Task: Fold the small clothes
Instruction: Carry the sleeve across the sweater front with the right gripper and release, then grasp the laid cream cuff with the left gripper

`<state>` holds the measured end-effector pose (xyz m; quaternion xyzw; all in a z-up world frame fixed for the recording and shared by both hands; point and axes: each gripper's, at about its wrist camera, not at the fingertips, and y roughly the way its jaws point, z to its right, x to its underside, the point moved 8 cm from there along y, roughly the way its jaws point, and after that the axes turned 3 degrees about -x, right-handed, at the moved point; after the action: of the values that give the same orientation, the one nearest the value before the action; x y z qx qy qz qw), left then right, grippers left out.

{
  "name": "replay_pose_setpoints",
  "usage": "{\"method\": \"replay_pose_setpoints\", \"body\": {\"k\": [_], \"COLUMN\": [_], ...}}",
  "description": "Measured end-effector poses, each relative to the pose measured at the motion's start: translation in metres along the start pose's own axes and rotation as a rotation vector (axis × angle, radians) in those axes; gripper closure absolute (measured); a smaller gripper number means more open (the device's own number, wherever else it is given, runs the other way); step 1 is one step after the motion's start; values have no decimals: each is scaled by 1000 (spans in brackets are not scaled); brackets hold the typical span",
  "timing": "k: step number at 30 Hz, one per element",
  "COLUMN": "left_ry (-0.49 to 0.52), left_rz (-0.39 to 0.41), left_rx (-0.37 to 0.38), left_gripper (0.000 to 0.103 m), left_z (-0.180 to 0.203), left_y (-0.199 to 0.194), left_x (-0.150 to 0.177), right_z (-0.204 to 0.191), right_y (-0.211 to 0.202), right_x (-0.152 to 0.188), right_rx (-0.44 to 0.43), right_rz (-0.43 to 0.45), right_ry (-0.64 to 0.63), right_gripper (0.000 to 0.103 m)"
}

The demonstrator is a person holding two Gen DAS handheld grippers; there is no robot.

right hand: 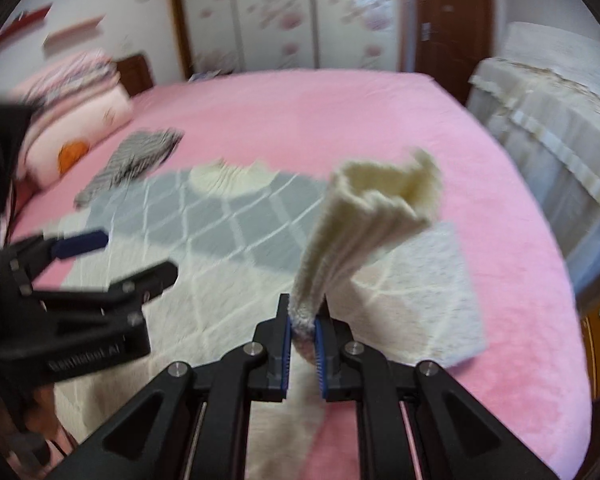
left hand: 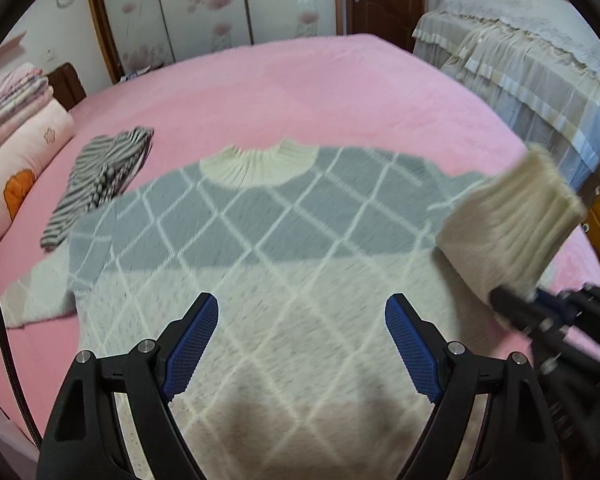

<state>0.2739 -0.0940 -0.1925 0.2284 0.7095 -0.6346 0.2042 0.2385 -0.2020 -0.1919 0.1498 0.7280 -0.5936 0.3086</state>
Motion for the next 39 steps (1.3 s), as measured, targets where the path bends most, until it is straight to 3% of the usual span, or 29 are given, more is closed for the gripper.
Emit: {"method": "replay_pose_setpoints", "body": {"k": [3, 6, 9, 13, 20, 27, 33, 39], "left_ry": [-8, -33, -57, -100, -182, -225, -320, -375], "left_rz": [-34, -84, -118, -158, -222, -268, -319, -368], "left_rx": [-16, 4, 41, 130, 377, 437, 567, 569], "left_gripper": [18, 18, 18, 18, 26, 33, 37, 57], "left_z": [-15, -27, -33, -34, -17, 10, 38, 57], "left_y": [13, 25, 32, 34, 22, 31, 43, 66], "left_x": [14, 27, 37, 48, 69, 68, 60, 56], "right_z": [-22, -36, -43, -40, -23, -2, 14, 27], "right_y": [25, 42, 42, 33, 9, -1, -8, -10], "right_x": [16, 32, 46, 49, 61, 79, 82, 87], "right_rx": [-22, -39, -67, -100, -124, 6, 9, 29], "right_rz": [-55, -103, -114, -98, -44, -46, -33, -33], "right_ry": [-43, -62, -51, 6, 138, 156, 215, 250], "right_gripper": [87, 68, 63, 63, 63, 63, 63, 63]}}
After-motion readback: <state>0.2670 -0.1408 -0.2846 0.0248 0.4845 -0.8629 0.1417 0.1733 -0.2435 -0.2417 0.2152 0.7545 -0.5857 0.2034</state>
